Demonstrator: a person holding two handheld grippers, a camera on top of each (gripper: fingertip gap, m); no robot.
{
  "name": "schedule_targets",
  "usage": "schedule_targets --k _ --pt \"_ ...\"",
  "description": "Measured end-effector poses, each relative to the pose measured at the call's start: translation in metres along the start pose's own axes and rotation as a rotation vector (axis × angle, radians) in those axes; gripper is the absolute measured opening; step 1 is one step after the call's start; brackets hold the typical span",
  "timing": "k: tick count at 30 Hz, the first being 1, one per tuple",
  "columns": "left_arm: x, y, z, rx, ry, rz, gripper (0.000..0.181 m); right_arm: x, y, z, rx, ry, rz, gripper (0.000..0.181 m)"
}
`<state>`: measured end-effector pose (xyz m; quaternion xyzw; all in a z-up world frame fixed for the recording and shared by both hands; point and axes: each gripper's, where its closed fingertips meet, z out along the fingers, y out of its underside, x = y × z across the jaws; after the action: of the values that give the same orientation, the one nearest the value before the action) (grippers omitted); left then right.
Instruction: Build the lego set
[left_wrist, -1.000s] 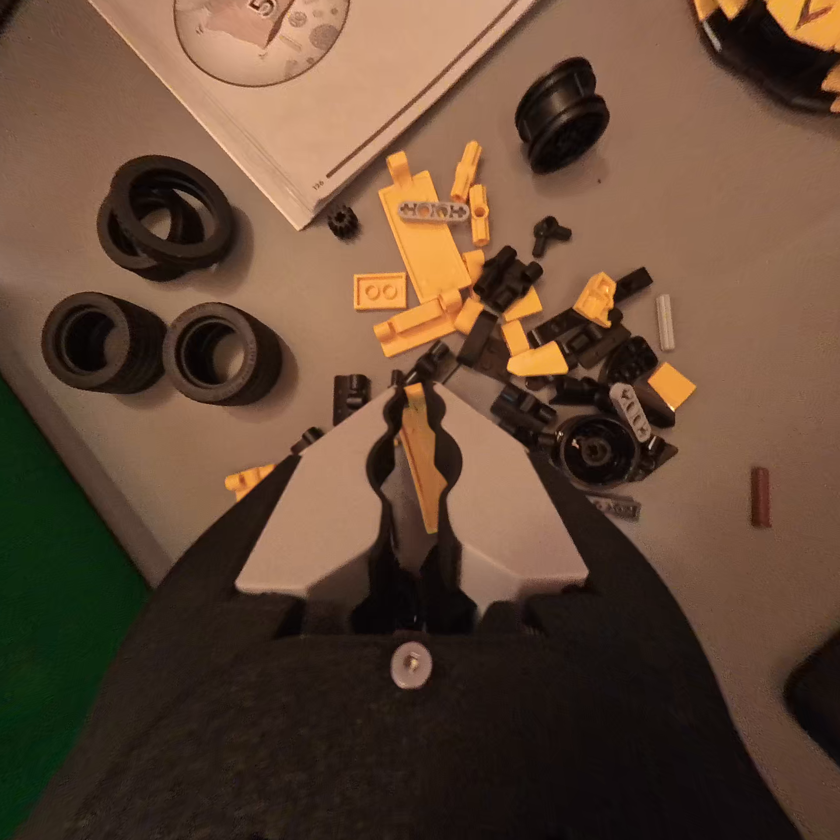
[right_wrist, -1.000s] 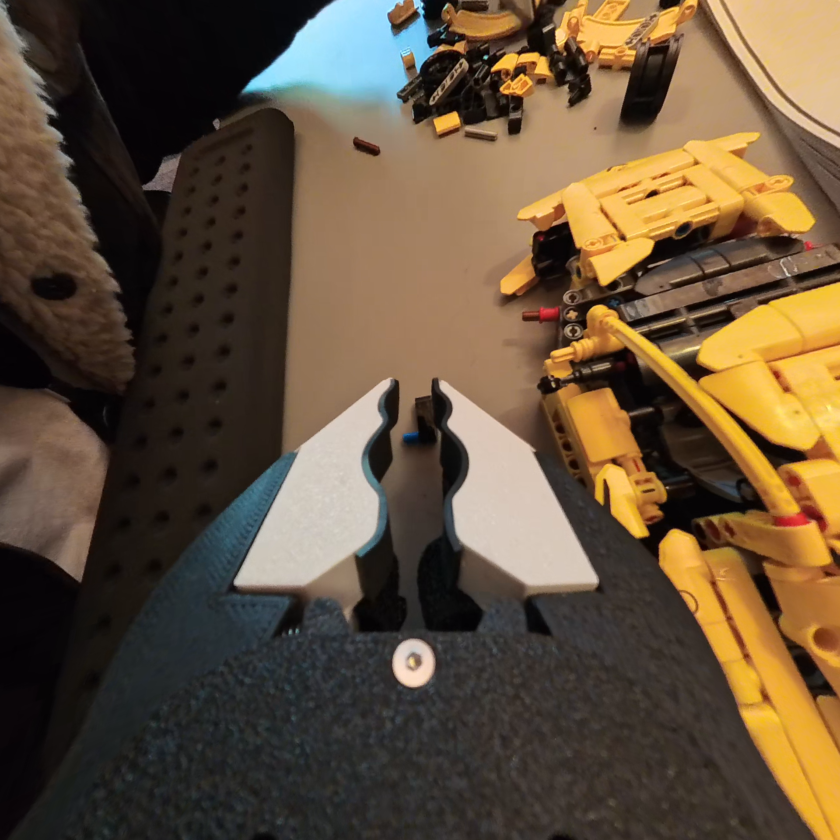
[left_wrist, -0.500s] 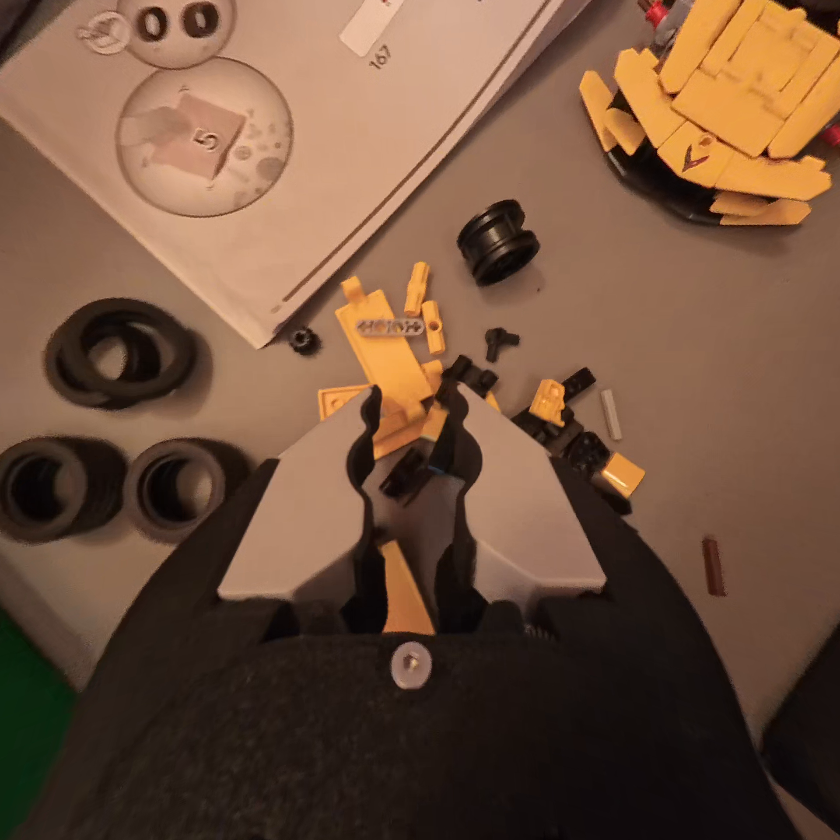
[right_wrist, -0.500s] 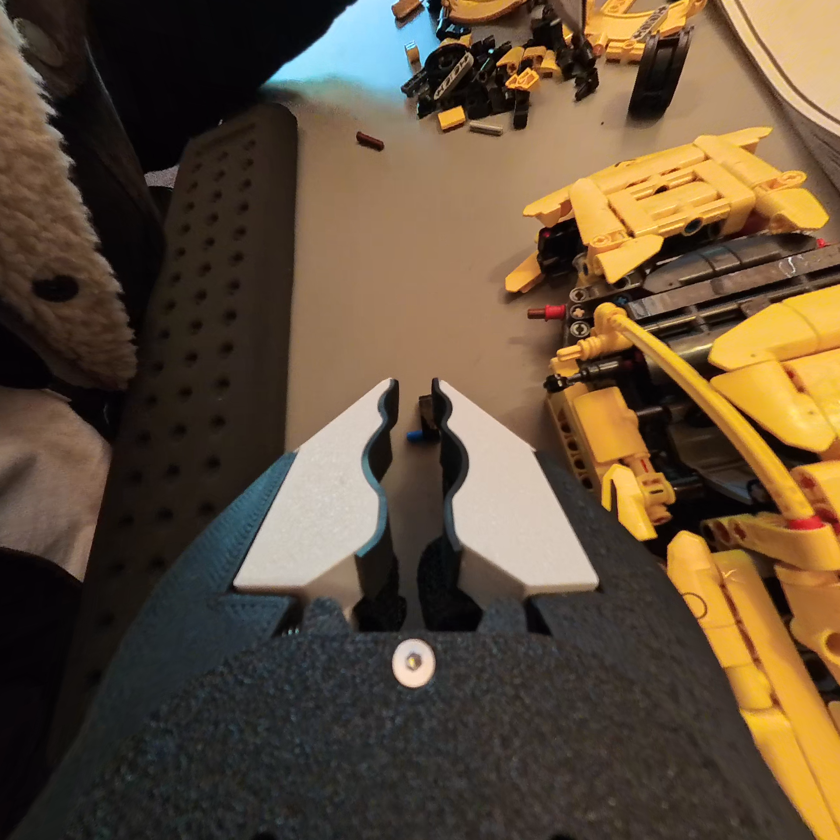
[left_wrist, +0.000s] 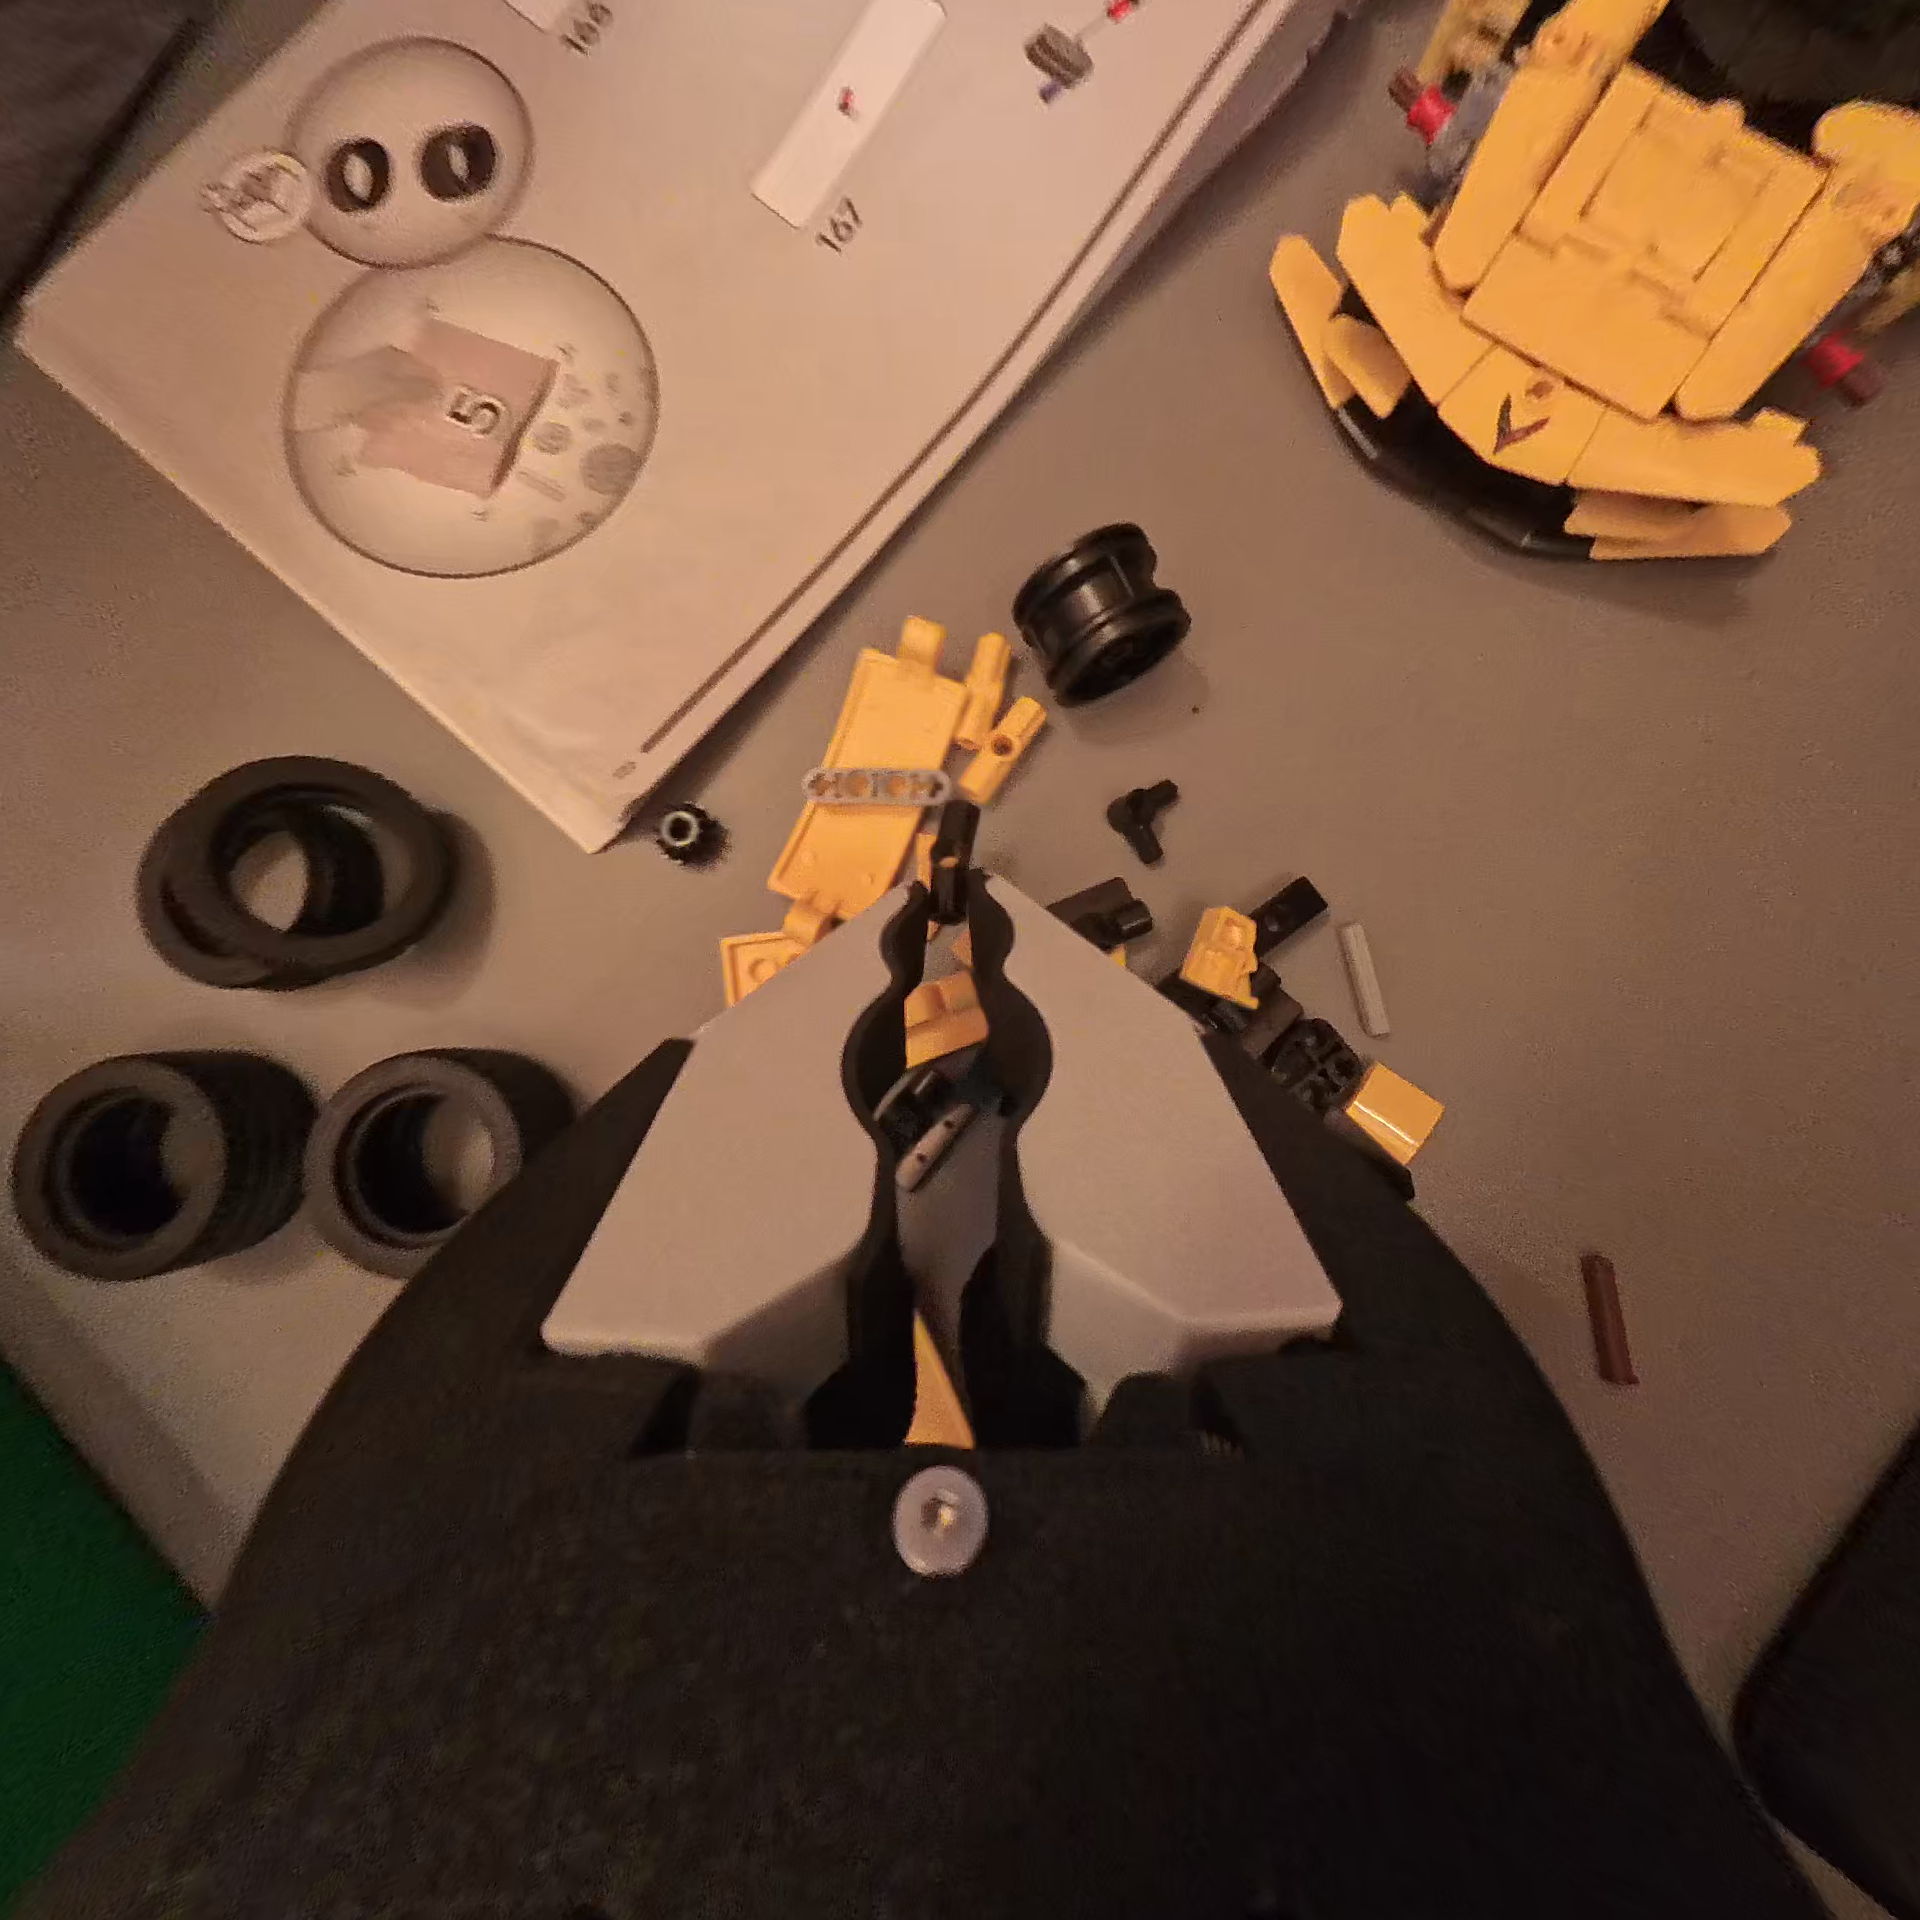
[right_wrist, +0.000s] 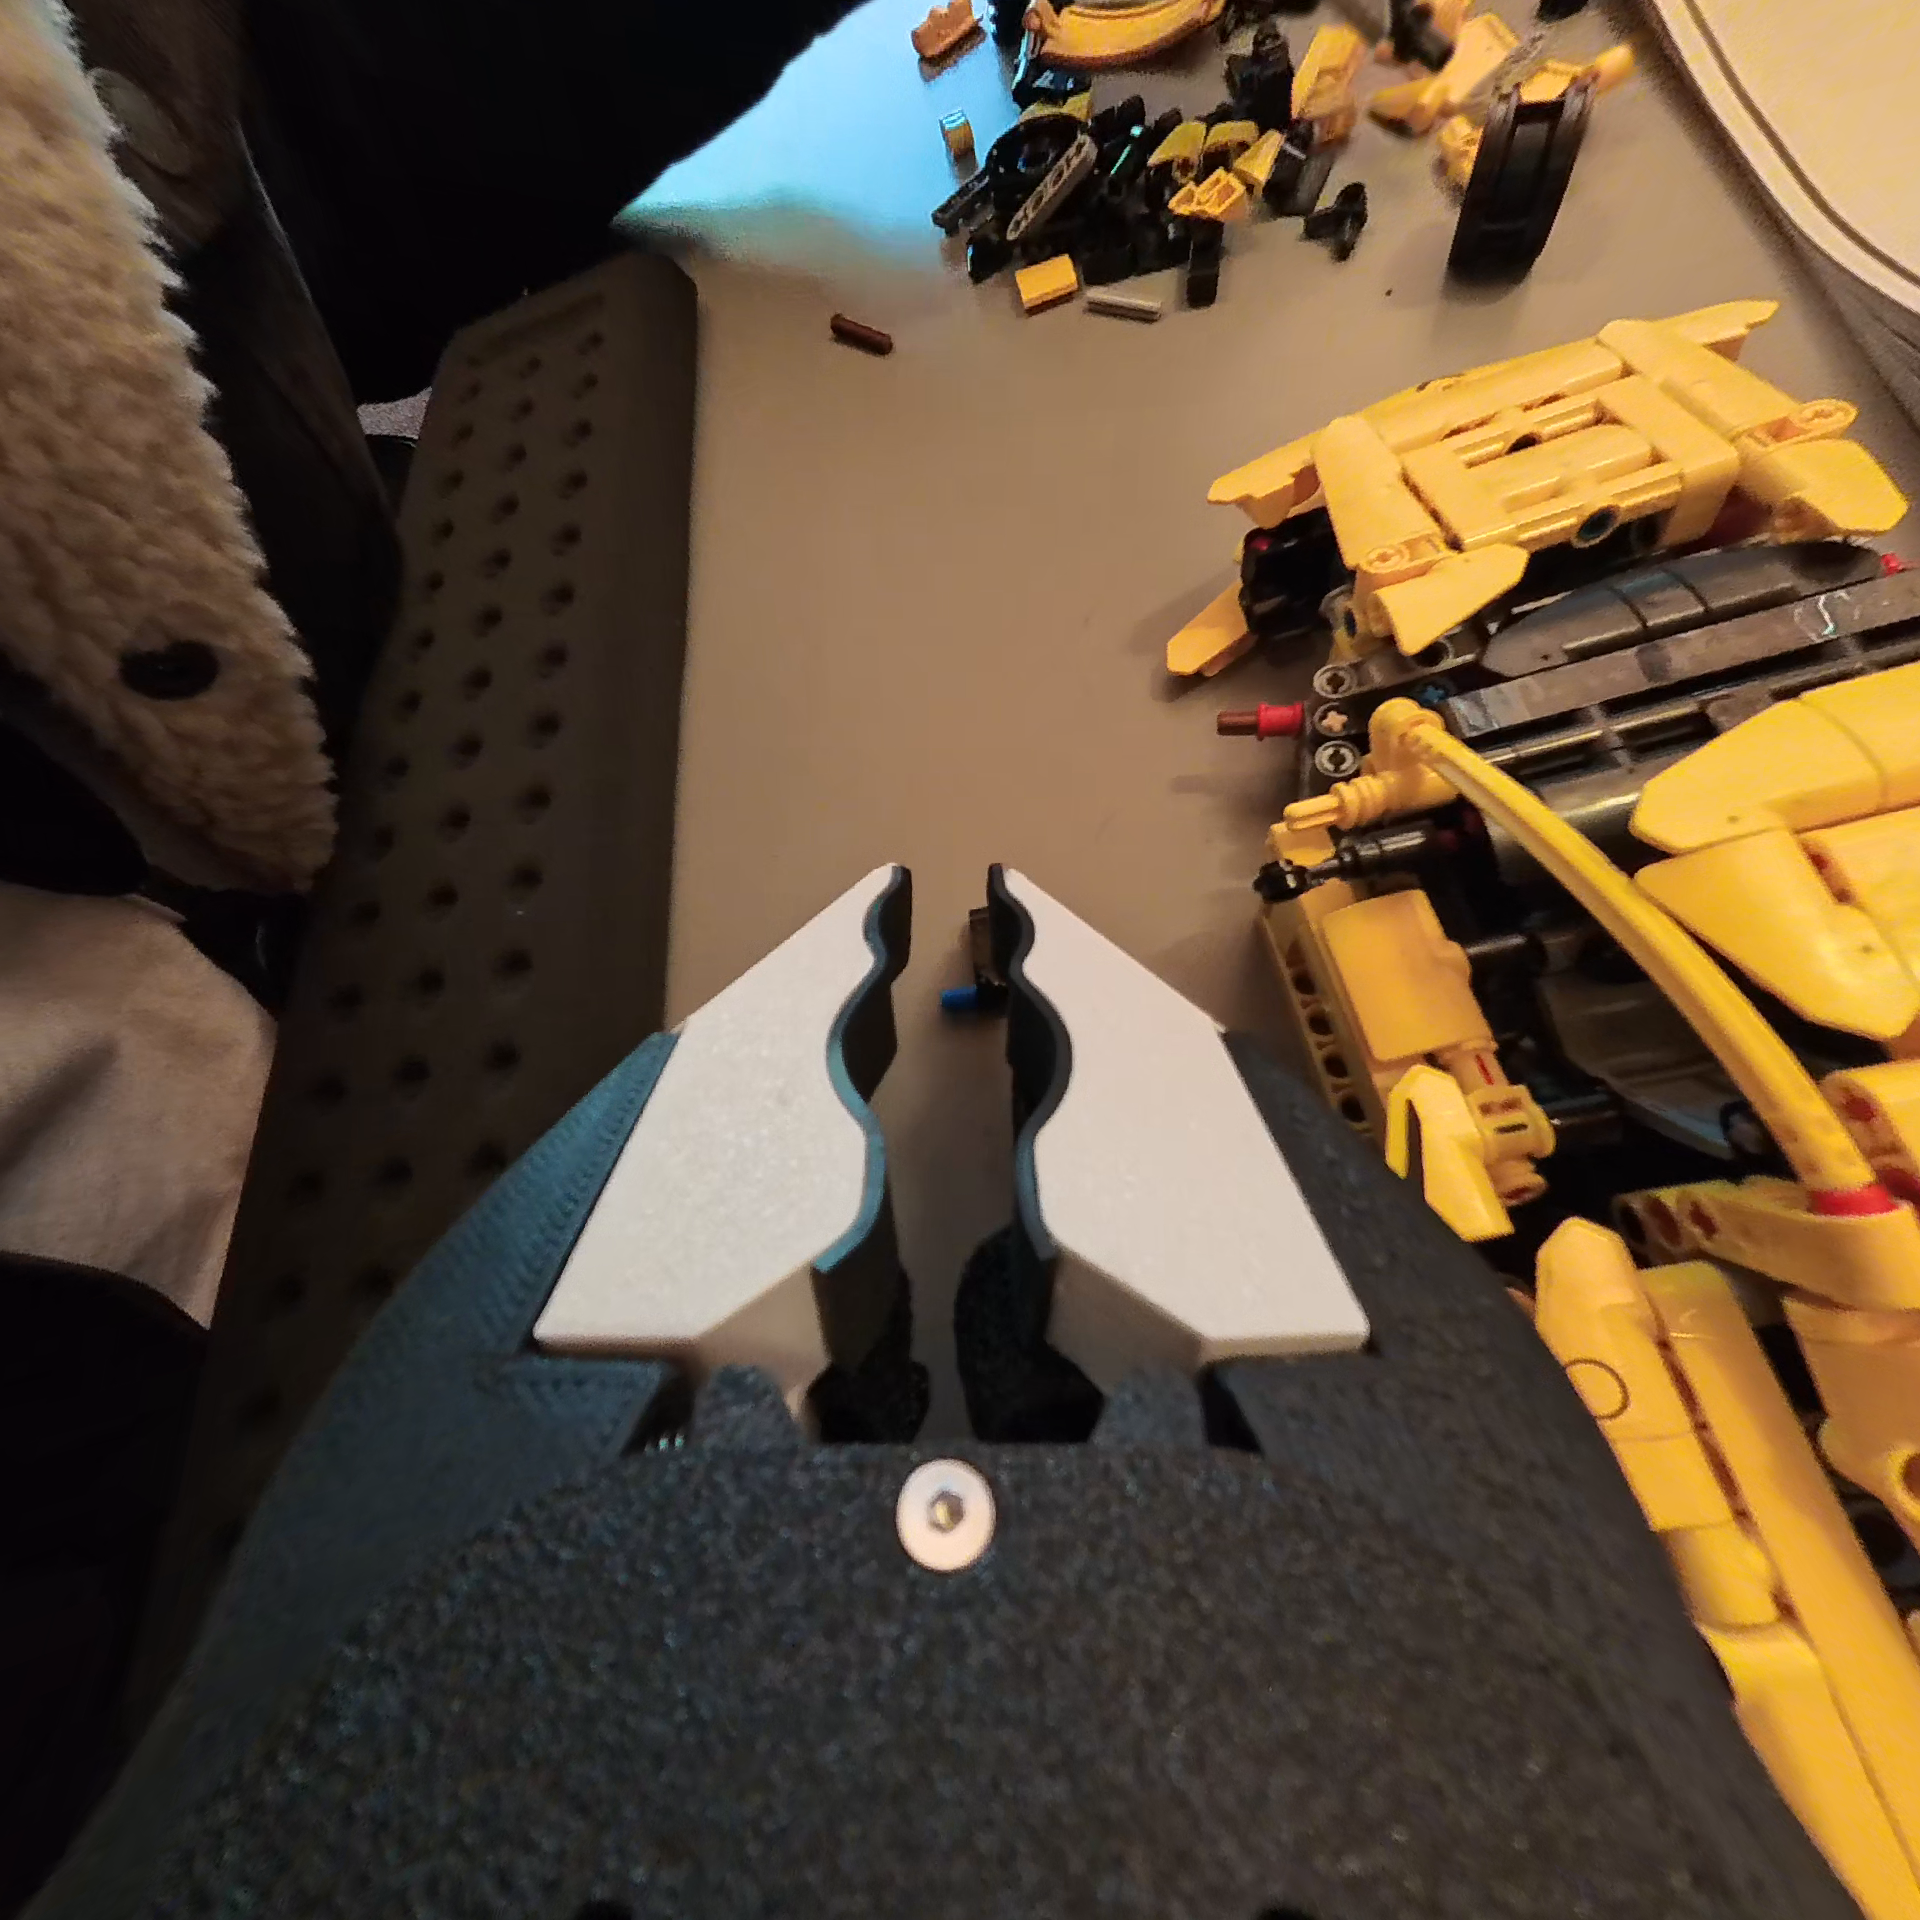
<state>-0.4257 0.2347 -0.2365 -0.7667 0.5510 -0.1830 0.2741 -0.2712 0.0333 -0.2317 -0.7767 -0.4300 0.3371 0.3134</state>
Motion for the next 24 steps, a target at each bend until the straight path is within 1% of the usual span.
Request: schedule_targets --k 2,4,6,9,11,12,14,15,17,19,22,24 --pt "-0.008 0.0 -0.007 0.016 -0.025 -0.02 0.007 0.0 0.001 0.0 -0.002 0.0 0.001 0.013" --pt "-0.021 0.006 -0.015 0.009 -0.085 -0.027 0.007 0.001 0.001 0.0 -0.003 0.001 0.002 0.013" --pt "-0.035 0.014 -0.021 0.006 -0.132 -0.071 0.007 0.001 0.001 0.0 -0.005 0.001 0.003 0.013" --pt "-0.048 0.031 -0.019 -0.048 -0.162 -0.155 0.007 0.0 0.002 0.001 -0.009 -0.001 0.002 0.013" --pt "-0.049 0.04 -0.016 -0.087 -0.173 -0.157 0.008 0.0 0.002 0.002 -0.012 0.0 0.002 0.013" --pt "-0.051 0.043 -0.015 -0.104 -0.19 -0.154 0.011 0.001 0.003 0.002 -0.014 0.0 0.003 0.013" --pt "-0.054 0.045 -0.015 -0.124 -0.227 -0.153 0.027 0.001 0.003 0.002 -0.014 0.001 0.005 0.013" --pt "-0.053 0.044 -0.017 -0.121 -0.23 -0.151 0.028 0.001 0.003 0.002 -0.015 0.002 0.005 0.013" --pt "-0.042 0.036 -0.021 -0.082 -0.186 -0.142 0.028 0.001 0.003 0.002 -0.015 0.002 0.005 0.013" --pt "-0.014 0.031 -0.023 -0.046 -0.074 -0.11 0.028 0.001 0.003 0.002 -0.015 0.002 0.004 0.013" --pt "0.027 0.032 -0.021 -0.018 0.072 -0.064 0.028 0.001 0.003 0.002 -0.014 -0.001 0.004 0.013" --pt "0.043 0.035 -0.017 -0.014 0.128 -0.072 0.028 0.0 0.003 0.002 -0.014 -0.002 0.004 0.013"
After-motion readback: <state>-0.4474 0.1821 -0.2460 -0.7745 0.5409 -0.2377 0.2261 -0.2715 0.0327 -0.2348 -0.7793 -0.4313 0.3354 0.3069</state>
